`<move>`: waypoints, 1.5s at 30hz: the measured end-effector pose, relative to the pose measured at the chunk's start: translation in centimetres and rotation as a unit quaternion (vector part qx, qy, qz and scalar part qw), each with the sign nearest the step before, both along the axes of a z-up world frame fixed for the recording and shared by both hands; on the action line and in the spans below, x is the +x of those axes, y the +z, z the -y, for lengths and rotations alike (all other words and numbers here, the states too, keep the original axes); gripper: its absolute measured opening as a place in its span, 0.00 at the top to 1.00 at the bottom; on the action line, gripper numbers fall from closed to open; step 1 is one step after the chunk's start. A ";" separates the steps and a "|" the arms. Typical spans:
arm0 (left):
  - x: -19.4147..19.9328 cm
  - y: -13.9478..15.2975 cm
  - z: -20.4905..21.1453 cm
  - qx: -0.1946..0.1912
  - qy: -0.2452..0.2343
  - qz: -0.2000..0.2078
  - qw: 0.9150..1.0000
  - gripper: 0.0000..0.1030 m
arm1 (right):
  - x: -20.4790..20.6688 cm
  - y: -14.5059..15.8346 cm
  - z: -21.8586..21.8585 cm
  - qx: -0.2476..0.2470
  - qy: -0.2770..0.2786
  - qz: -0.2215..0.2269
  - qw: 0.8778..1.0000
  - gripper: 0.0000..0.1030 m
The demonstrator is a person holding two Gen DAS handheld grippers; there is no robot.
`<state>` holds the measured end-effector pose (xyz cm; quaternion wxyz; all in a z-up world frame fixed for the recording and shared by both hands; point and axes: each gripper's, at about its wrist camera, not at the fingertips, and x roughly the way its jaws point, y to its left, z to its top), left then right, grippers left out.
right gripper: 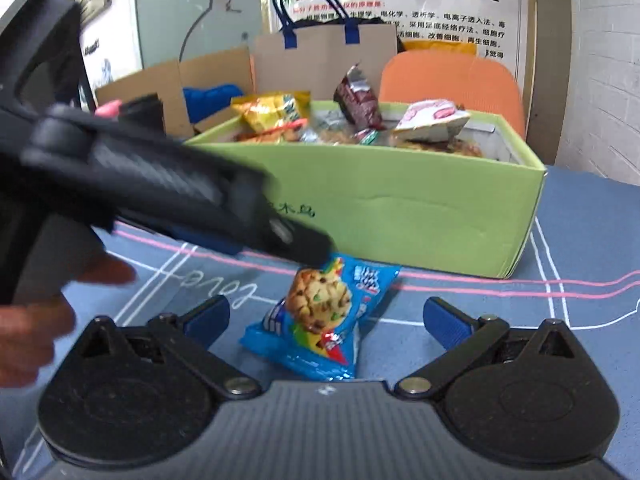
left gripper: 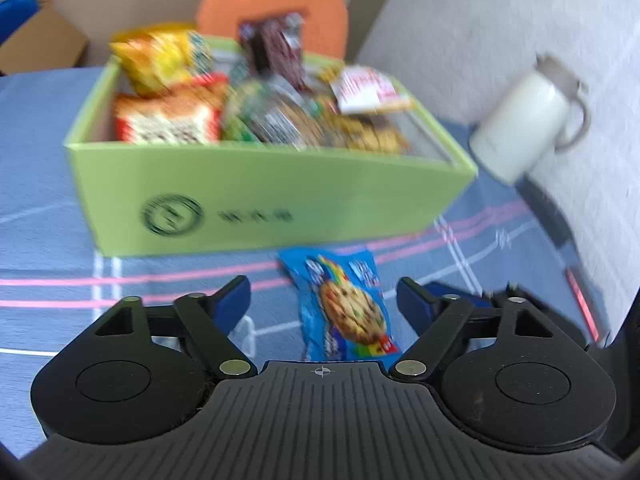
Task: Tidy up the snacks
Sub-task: 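Move the left tool to the blue cookie packet and grasp it, then carry the blue packet into the green box and open the left tool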
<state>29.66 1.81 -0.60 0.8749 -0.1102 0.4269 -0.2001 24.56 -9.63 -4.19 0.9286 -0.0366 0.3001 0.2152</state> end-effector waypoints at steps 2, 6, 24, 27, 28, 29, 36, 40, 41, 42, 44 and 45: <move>0.4 -0.9 1.0 0.011 -0.015 -0.021 1.000 0.44 | -0.7 -0.1 -0.1 -0.007 0.002 -0.005 1.000 0.01; 0.5 -1.4 1.7 0.028 -0.015 -0.019 0.999 0.47 | -0.5 -0.9 0.1 -0.009 0.014 -0.020 1.000 0.02; 2.2 11.0 2.1 0.021 0.000 0.125 0.992 0.83 | 1.8 10.5 1.1 0.000 0.035 0.137 0.990 0.28; 6.3 11.4 2.5 0.027 0.011 0.117 0.993 0.83 | 6.2 10.6 1.3 0.002 0.030 0.122 0.992 0.29; 7.7 11.2 2.7 0.033 0.010 0.111 0.993 0.83 | 7.6 10.3 1.3 -0.001 0.028 0.113 0.993 0.29; 9.1 10.7 2.7 0.034 0.013 0.099 0.994 0.82 | 8.9 9.9 1.3 -0.003 0.027 0.102 0.994 0.29; 15.1 4.5 2.7 0.016 0.010 0.014 1.000 0.72 | 14.0 5.7 0.8 -0.053 0.034 0.052 0.997 0.21; 15.6 4.1 0.6 -0.052 0.013 0.005 0.999 0.64 | 13.8 5.9 1.1 -0.043 0.034 0.059 0.997 0.09; 15.3 4.3 0.2 -0.058 0.015 0.013 0.998 0.56 | 13.5 6.2 1.5 -0.036 0.026 0.065 0.997 0.08; 14.8 4.7 -0.2 -0.065 0.016 0.025 0.997 0.50 | 13.0 6.5 1.9 -0.027 0.019 0.074 0.997 0.09; 13.2 6.1 -1.0 -0.071 0.025 0.066 0.995 0.25 | 11.3 7.3 3.2 -0.002 0.007 0.094 0.996 0.09; 12.3 6.9 -1.5 -0.070 0.032 0.089 0.993 0.21 | 10.5 7.6 3.9 0.010 0.003 0.102 0.995 0.09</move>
